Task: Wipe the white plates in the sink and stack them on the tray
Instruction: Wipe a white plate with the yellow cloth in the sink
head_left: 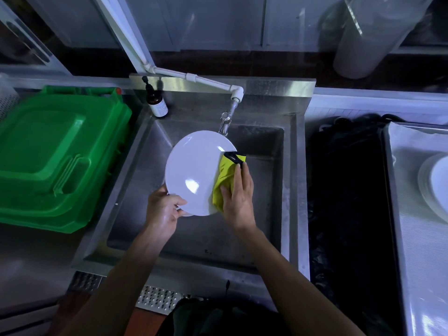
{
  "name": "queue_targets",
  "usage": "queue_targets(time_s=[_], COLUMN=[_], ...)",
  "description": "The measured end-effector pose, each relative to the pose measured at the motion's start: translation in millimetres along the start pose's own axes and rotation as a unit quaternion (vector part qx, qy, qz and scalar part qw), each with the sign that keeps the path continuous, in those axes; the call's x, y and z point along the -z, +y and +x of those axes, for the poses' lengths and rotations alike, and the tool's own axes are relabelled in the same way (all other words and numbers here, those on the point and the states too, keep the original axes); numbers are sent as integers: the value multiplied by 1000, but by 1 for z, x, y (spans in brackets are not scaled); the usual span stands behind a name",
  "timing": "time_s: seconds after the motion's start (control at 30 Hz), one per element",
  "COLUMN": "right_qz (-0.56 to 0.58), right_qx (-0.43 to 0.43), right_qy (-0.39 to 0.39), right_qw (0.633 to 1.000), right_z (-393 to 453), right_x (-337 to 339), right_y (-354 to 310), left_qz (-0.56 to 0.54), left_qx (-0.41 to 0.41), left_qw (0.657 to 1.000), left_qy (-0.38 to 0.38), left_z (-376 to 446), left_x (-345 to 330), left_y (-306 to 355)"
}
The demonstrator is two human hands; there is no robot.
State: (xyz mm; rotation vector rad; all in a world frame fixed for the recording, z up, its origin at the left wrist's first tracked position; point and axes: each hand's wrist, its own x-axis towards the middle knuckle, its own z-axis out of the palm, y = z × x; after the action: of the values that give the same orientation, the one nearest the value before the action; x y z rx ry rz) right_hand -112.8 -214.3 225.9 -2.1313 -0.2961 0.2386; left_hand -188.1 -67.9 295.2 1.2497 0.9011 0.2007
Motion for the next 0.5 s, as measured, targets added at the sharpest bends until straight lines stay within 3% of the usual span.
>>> queue_targets(time_s=[0.23,0.5], right_qz=[47,28], right_qx=[-18,44], right_qy=[-14,-9], right_qw=[999,999], right_z=[24,51], right_x=[15,35], right_y=[14,8], left_qz=[63,195], left_qx=[-1,-22], left_qw=[997,978], left_qy=[-37,-78], left_z=[4,28], left_x=[19,32], left_y=[-4,1])
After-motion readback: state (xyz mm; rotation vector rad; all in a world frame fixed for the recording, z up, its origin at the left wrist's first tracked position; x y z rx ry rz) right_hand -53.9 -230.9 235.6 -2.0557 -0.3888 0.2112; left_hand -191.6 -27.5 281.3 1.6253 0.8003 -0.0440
